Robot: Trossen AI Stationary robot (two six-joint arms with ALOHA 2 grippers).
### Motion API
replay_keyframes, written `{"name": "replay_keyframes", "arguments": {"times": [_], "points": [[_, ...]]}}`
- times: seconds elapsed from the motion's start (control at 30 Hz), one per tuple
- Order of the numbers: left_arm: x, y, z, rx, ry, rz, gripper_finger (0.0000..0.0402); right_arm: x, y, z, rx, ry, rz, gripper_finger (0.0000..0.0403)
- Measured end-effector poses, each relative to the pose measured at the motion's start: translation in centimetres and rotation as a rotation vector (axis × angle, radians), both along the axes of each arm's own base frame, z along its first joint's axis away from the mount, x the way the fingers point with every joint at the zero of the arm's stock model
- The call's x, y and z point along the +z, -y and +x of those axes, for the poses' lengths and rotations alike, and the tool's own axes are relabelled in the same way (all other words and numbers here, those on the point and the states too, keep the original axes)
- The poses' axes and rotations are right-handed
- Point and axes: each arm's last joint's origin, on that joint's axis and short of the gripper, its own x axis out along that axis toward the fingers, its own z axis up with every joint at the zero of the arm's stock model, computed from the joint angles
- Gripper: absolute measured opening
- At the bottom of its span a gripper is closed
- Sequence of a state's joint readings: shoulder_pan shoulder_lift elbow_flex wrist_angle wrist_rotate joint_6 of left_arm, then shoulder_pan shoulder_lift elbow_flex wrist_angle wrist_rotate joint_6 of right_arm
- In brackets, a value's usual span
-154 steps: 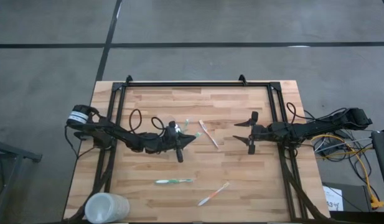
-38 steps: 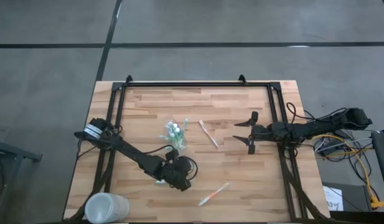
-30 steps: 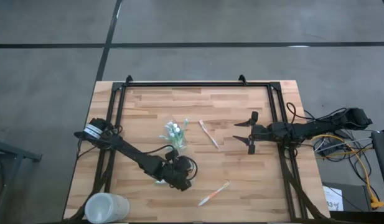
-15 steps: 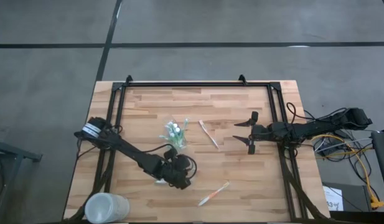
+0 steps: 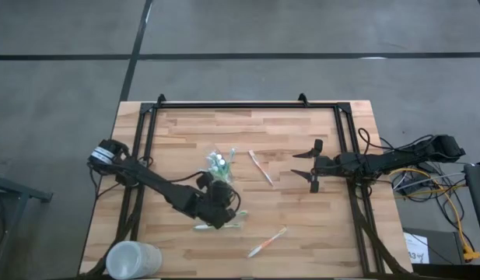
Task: Pick & Place toothbrushing station
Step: Adjust the transparent organizer on the table
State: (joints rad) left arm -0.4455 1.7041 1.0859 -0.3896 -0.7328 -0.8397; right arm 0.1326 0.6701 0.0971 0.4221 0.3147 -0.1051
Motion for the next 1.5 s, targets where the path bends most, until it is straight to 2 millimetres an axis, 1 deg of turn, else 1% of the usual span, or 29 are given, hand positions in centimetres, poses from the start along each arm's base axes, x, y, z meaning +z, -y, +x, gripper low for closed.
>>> {"name": "replay_keyframes", "arguments": {"times": [0.1,0.3,0.6,0.77,0.93,1.1,1.5], "points": [[0.0,-0.5,-0.2,0.019,-0.021,0.007,0.0132,0.0,0.0,0.0,0.000,0.000,0.000,0.0244],[-0.8,-0.9,-0.6,0.034,-0.066,-0.022,0.0149,0.0,0.0,0.0,0.000,0.000,0.000,0.0244],[-2.4,-1.9,-1.4,0.057,-0.124,0.002,0.0149,0.0,0.0,0.0,0.000,0.000,0.000,0.0244],[-2.7,-2.3,-1.8,0.068,-0.176,0.024,0.0149,0.0,0.0,0.0,-0.001,0.000,0.000,0.0244],[-2.5,-2.6,-2.7,0.086,-0.238,0.044,0.0149,0.0,0.0,0.0,-0.001,0.000,0.000,0.0244],[-2.2,-3.1,-3.8,0.141,-0.293,0.050,0.0149,0.0,0.0,0.0,0.000,0.000,0.000,0.0244],[-0.9,-4.0,-5.9,0.257,-0.353,0.028,0.0149,0.0,0.0,0.0,-0.001,0.000,0.000,0.0244]]}}
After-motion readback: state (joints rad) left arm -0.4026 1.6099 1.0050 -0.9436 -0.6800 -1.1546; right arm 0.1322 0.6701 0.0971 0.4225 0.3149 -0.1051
